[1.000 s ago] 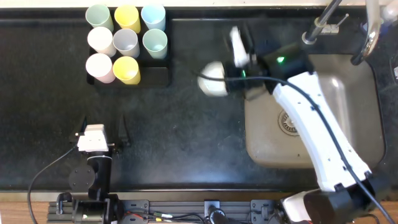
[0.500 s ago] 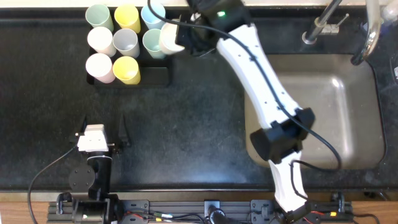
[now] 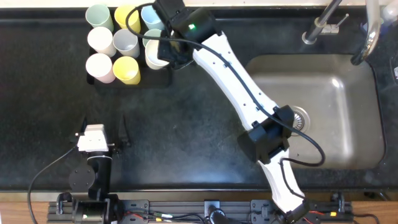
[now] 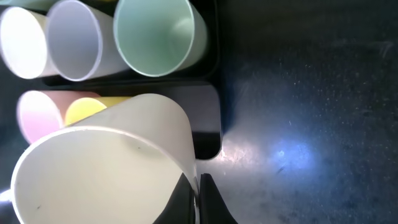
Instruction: Store Cups
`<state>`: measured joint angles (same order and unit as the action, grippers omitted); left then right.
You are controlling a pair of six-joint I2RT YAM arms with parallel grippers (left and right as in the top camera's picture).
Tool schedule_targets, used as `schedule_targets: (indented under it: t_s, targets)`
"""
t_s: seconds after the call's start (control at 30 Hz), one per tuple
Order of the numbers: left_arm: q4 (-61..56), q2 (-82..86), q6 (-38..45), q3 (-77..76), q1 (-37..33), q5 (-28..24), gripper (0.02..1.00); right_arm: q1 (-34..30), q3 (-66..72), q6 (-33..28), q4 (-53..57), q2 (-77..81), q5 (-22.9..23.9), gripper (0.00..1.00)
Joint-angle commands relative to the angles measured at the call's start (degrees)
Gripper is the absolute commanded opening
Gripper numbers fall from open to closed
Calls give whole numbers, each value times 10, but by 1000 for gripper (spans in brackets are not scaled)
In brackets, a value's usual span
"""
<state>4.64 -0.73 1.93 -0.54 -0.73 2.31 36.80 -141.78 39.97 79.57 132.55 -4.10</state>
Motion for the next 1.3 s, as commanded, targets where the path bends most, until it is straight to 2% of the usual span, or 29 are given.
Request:
schedule_targets:
  t_s: [0.03,0.27,0.73,0.9,1.3]
  targets:
    - [2,6,9,1,2,-3,998,3,-21,-19,-3,18,10,45]
    - [2,6,9,1,2,-3,1000,5,-21,-54,-5,39,11,45]
    - [2,6,9,1,2,-3,998,7,-21,-58,-38,71,5,47]
    - [2,6,9,1,2,-3,1000,7,-21,-68,-54,80,-20,47]
    - [2,6,9,1,2,-3,1000,6,-21,-74,-46,88,-18,45]
